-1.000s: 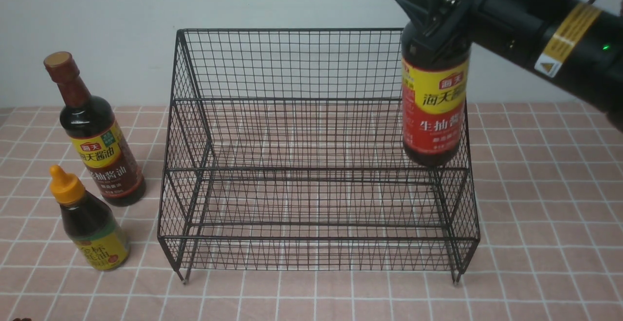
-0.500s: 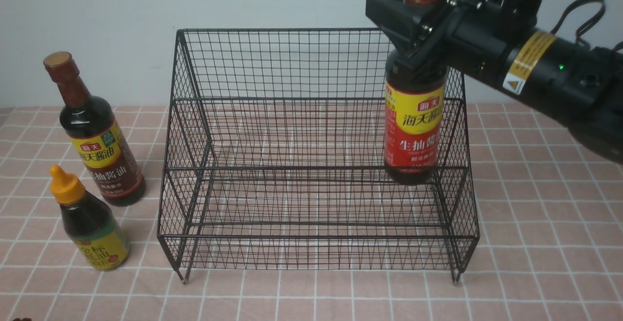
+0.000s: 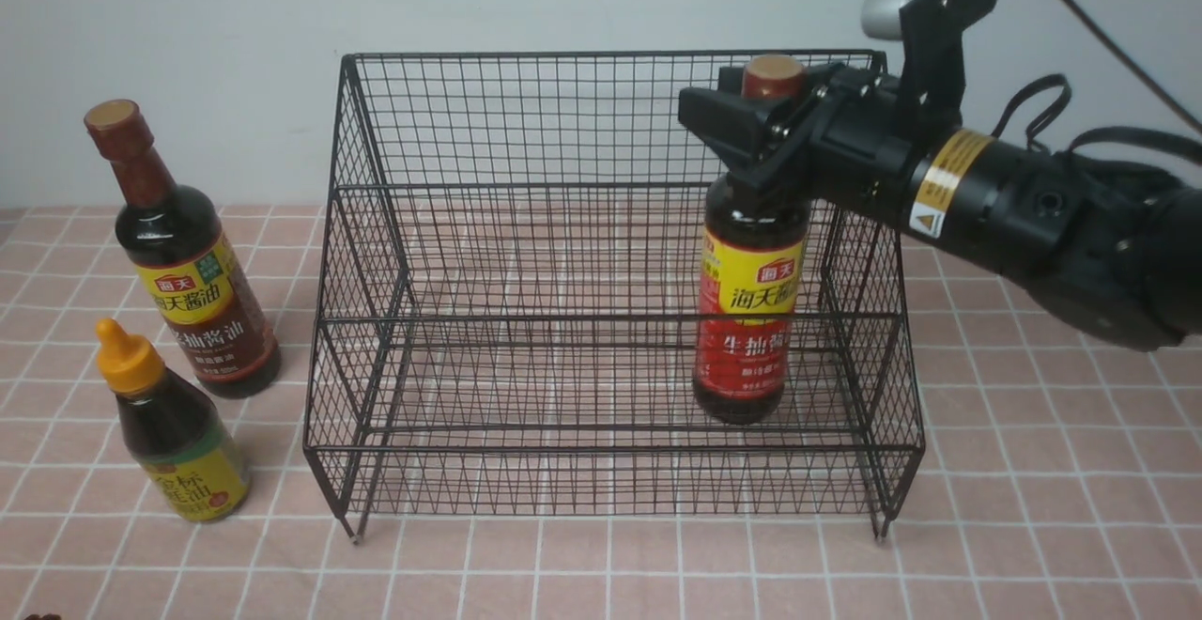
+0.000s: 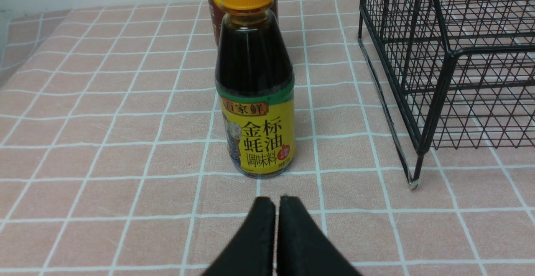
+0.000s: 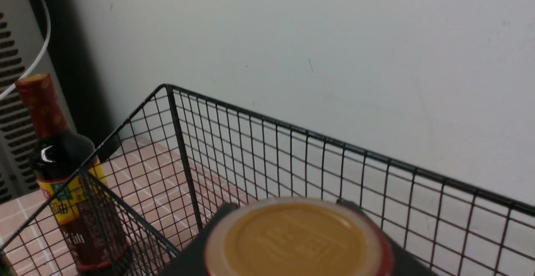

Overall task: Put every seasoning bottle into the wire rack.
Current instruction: Use the right arm to put the condiment bottle back on the shelf, then use the left arm to grab the condiment bottle closest to it

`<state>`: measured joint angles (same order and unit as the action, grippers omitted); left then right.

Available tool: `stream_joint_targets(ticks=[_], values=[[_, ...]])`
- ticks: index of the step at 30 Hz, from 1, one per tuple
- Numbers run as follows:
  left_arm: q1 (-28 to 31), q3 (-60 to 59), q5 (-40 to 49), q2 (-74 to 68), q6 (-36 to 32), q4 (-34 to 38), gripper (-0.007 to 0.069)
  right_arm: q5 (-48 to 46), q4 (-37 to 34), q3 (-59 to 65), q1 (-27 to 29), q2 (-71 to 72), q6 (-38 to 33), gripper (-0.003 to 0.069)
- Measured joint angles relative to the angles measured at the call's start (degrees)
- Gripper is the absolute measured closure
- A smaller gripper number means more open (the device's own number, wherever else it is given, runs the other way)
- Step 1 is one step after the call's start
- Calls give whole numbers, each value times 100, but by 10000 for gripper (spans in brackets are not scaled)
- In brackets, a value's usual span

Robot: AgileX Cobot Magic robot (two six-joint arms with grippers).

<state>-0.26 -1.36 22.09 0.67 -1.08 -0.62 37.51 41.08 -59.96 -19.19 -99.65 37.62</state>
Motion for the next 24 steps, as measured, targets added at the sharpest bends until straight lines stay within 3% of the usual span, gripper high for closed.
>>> stream_joint_targets(ticks=[9,18,24], values=[[0,0,0,0,0,0,631,105,78,-17,-20,-30,31,382],[0,0,0,0,0,0,631,353,-28,-85,-20,519,-28,246],[0,0,0,0,0,0,631,-267,-264,-85,-20,1334,-387,272]])
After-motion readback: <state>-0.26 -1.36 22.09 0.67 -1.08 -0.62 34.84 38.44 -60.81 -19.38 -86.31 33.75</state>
